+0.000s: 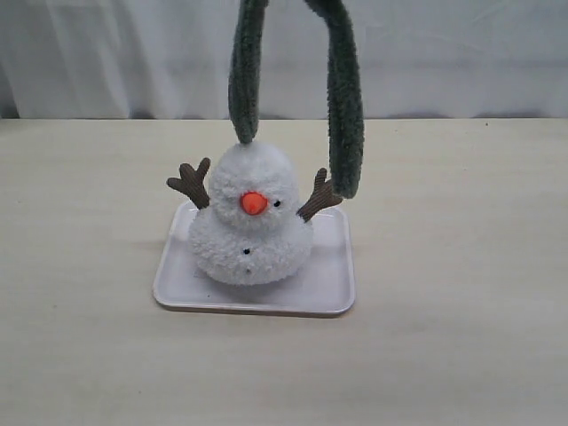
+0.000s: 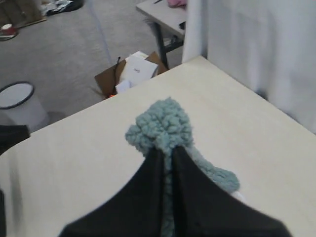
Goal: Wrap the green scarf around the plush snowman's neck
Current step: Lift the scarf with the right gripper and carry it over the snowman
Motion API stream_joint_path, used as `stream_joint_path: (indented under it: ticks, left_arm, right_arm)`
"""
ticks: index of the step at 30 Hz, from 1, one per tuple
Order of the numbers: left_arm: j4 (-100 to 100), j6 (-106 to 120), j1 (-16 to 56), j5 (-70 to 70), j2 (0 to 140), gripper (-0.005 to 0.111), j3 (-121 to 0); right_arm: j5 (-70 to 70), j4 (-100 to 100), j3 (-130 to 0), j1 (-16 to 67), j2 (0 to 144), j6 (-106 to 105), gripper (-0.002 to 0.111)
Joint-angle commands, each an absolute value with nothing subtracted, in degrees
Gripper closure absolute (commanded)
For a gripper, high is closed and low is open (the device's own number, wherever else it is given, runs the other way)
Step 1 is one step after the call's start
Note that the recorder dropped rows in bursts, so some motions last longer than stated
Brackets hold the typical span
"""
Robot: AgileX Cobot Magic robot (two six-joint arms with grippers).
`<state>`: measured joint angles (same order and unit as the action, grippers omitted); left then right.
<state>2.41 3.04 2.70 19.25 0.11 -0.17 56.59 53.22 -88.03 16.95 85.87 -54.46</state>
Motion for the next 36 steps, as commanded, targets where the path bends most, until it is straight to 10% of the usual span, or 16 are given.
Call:
stream_joint_path:
  ticks: [1,10,36]
  left_arm:
    - [2.3,2.9,3.1,18.5,0.0,0.107,0.0]
    - [2.3,2.9,3.1,18.5,0.0,0.107,0.0]
    - [2.3,2.9,3.1,18.5,0.0,0.107,0.0]
  right_arm:
    - [57.5,54.3,-87.8,24.1,85.4,-59.3,0.104]
    - [51.0,49.4,-87.8,35.6,85.4,-62.6,0.104]
    - [22.9,33.8,-74.6,36.1,92.1,-52.7,0.104]
